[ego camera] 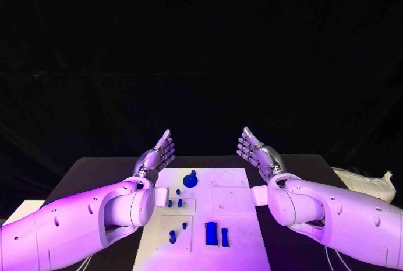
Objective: Assemble the parts on the task board
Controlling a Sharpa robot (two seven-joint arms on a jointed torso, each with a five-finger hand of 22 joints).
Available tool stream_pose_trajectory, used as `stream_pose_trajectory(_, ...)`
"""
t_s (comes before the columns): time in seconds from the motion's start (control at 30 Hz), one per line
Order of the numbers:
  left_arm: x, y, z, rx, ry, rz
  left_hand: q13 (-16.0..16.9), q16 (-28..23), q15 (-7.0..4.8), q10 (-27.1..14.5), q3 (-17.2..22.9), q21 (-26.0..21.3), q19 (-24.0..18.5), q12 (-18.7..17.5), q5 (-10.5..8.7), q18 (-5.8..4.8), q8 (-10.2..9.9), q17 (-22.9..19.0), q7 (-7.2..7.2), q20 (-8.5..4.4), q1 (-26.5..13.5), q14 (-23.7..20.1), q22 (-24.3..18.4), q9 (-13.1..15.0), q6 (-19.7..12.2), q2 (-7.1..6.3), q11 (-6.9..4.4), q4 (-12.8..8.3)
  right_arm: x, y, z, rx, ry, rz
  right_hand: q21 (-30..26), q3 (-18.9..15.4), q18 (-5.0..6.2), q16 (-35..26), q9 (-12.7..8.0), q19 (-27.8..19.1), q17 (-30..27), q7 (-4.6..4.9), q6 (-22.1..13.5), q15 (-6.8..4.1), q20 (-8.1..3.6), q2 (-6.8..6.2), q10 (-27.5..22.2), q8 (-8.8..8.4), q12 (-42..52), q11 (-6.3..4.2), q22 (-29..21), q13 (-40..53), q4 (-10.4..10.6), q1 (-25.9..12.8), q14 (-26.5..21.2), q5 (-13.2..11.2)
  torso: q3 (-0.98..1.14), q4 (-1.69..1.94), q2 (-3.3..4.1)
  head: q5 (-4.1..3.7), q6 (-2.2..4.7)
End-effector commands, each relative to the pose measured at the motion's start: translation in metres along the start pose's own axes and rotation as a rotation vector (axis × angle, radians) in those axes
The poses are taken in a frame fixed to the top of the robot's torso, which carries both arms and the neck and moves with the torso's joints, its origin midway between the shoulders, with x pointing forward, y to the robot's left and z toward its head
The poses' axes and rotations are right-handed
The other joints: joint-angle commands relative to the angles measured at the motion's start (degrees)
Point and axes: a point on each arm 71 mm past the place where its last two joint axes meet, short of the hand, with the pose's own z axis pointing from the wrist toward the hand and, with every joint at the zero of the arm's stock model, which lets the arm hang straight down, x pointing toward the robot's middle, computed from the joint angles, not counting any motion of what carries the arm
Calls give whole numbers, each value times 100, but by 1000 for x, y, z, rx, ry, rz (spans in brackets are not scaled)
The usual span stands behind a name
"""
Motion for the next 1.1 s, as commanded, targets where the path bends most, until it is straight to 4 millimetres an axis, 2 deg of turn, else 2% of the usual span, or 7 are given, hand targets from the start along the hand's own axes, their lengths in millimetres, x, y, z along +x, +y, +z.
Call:
stream_pose_trajectory(0.03, -1, -7, -5, 86, -87, 79, -12, -266, -51, -705, -240, -43, -546, -38, -60, -390, -38, -82, -179, -512, -911, -639, -313, -15, -656, 8, -88, 0, -6, 4, -3, -21, -113, 1, -67, -209, -505, -44, -108, -708, -270, -183, -624, -23, -337, 2, -725, -40, -38, -71, -14, -28, 0, -903, -734, -77, 8, 14, -11, -2, 4)
stream_pose_trajectory(0.07, 0, -7, -5, 88, -89, 81, -12, -266, -51, -761, -262, -43, -590, -38, -60, -390, -38, -82, -179, -512, -986, -693, -339, -15, -713, 8, -88, 0, -5, 4, -3, -21, -114, 1, -67, -624, -505, -44, -108, -767, -270, -183, -677, -23, -337, 2, -785, -40, -38, -71, -14, -28, 0, -978, -796, -77, 8, 14, -11, -2, 4)
stream_pose_trajectory(0.27, 0, -8, -6, 90, -91, 83, -12, -266, -51, -1080, -352, -43, -832, -38, -60, -390, -38, -82, -179, -512, -1397, -983, -481, -15, -1008, 8, -88, 0, -5, 4, -4, -21, -114, 1, -67, -624, -505, -44, -108, -1082, -270, -183, -958, -23, -337, 2, -1112, -40, -38, -71, -14, -28, 0, -1381, -1123, -77, 8, 14, -11, -2, 4)
stream_pose_trajectory(0.3, 0, -8, -6, 90, -91, 83, -12, -266, -51, -1127, -755, -43, -875, -38, -60, -390, -38, -82, -179, -512, -1461, -1028, -504, -15, -1056, 8, -88, 0, -5, 4, -4, -21, -114, 1, -67, -624, -505, -44, -108, -1124, -270, -183, -996, -23, -337, 2, -1159, -40, -38, -71, -14, -28, 0, -1440, -1173, -77, 8, 14, -11, -2, 4)
stream_pose_trajectory(0.9, 0, -8, -6, 90, -91, 83, -12, -266, -51, -1682, -755, -43, -1290, -38, -60, -390, -38, -82, -179, -512, -2188, -1526, -983, -15, -1570, 8, -88, 0, -5, 4, -4, -21, -114, 1, -67, -624, -505, -44, -108, -1675, -270, -183, -1478, -23, -337, 2, -1732, -40, -38, -71, -14, -28, 0, -2150, -1759, -77, 8, 14, -11, -2, 4)
stream_pose_trajectory(1.07, 0, -8, -6, 90, -91, 83, -12, -266, -51, -1779, -755, -43, -1718, -38, -60, -390, -38, -82, -179, -512, -2283, -2002, -983, -15, -1655, 8, -88, 0, -5, 4, -4, -21, -114, 1, -67, -624, -505, -44, -108, -2196, -270, -183, -1949, -23, -337, 2, -2266, -40, -38, -71, -14, -28, 0, -2818, -2294, -77, 8, 14, -11, -2, 4)
stream_pose_trajectory(1.1, 0, -8, -6, 90, -91, 83, -12, -266, -51, -1779, -755, -43, -1718, -38, -60, -390, -38, -82, -179, -512, -2322, -2002, -983, -15, -2061, 8, -88, 0, -5, 4, -4, -21, -114, 1, -67, -624, -505, -44, -108, -2196, -270, -183, -1949, -23, -337, 2, -2266, -40, -38, -71, -14, -28, 0, -2818, -2294, -77, 8, 14, -11, -2, 4)
